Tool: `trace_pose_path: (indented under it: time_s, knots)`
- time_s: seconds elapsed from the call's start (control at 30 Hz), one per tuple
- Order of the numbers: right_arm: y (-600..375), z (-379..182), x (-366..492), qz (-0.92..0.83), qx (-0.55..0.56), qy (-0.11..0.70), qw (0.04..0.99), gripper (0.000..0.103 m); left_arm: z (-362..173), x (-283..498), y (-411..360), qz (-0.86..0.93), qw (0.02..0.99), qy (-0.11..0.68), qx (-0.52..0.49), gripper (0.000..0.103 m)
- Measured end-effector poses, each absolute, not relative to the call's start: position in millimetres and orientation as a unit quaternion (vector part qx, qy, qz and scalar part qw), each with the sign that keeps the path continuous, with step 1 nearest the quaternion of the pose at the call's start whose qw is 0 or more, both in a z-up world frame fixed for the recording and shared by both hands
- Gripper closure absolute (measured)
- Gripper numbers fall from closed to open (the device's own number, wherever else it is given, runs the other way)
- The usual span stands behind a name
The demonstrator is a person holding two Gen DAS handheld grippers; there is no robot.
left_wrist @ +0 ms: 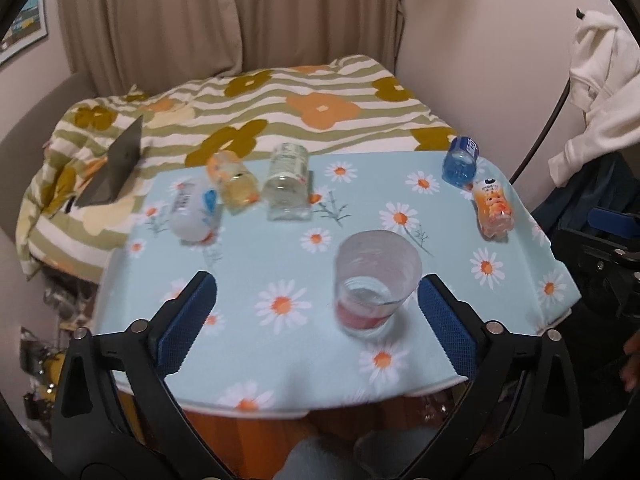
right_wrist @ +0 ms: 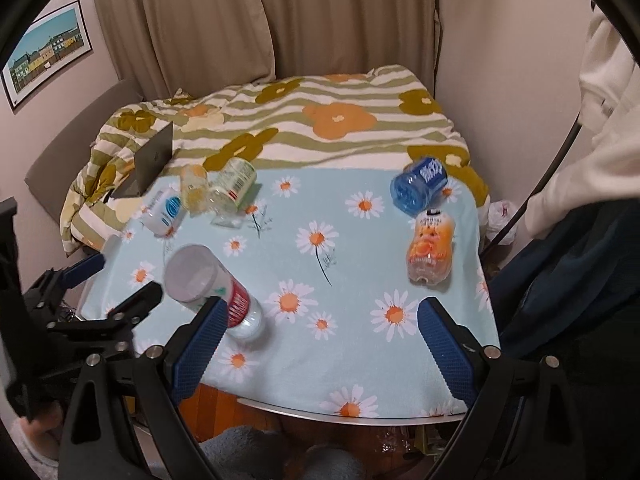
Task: Flip cup upright
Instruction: 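Open the left gripper and withdraw from the upright bottle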
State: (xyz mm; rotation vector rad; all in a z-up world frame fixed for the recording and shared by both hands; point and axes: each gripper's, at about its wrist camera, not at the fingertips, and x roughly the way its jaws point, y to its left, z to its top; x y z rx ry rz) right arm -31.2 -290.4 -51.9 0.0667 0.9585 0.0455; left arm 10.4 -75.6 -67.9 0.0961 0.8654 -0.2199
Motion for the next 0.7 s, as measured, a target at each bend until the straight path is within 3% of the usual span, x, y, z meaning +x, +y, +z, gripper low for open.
trace_pose_path:
  time_s: [0.13, 0.2, 0.7]
  knots:
    - [-277.2, -34.3, -36.4, 0.013, 0.025, 0.459, 0.888, 0.007, -43.2, 2.0, -53.8, -0.098, 0.898, 0.426, 0.048, 0.0]
    - [-273.6, -29.1, -38.5, 0.011, 0.028, 0.456, 0.89, 0.0, -36.1, -2.1, -45.2, -0.091, 0.898, 0.428, 0.049, 0.0]
    - [-265.1, -27.7, -50.1, -0.04, 0.033, 0.442, 0.895, 0.0, -32.3, -8.4, -16.4, -0.066, 0.902, 0.424, 0.04, 0.0]
